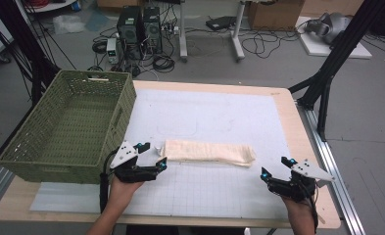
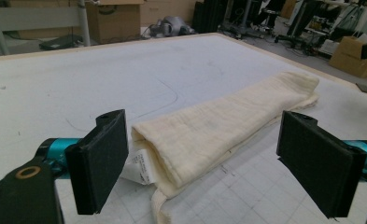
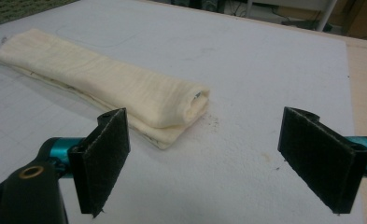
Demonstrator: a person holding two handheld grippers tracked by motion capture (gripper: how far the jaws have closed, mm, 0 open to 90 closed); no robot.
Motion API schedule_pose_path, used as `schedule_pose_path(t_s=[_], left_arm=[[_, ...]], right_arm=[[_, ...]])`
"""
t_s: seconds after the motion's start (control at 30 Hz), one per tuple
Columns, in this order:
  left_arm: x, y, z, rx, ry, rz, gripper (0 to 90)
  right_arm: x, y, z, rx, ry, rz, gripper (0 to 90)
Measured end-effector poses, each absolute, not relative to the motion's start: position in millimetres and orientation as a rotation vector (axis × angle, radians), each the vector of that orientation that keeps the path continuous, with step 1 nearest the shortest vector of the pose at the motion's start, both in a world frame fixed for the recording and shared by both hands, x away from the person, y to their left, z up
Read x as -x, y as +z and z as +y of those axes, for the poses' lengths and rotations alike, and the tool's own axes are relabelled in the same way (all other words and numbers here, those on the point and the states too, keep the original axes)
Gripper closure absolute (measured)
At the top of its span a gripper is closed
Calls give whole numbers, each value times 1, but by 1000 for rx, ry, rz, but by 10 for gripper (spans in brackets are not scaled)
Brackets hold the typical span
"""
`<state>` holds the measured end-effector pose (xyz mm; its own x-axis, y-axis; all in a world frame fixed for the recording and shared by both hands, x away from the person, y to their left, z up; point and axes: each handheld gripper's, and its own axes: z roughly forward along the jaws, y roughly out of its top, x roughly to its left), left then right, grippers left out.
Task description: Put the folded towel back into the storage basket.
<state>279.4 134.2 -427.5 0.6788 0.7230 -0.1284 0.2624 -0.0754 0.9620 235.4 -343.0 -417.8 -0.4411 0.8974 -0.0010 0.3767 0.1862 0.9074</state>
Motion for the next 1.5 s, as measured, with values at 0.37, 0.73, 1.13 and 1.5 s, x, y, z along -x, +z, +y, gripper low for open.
schedule_pose_path(t_s=[0.37,0.73,1.13,1.5], left_arm=[[-285,-430,131,-1659,452,820,171],[-282,-429,129,-1667,446,797,194],[-283,-428,124,-1693,429,790,193],[-298,-420,122,-1716,378,838,194]], right_arm=[[-236,-420,-344,-1159,1204,1956,154],[-234,-419,-349,-1202,1219,1922,153],[-237,-417,-343,-1164,1218,1946,153],[-239,-418,-342,-1170,1230,1958,153]])
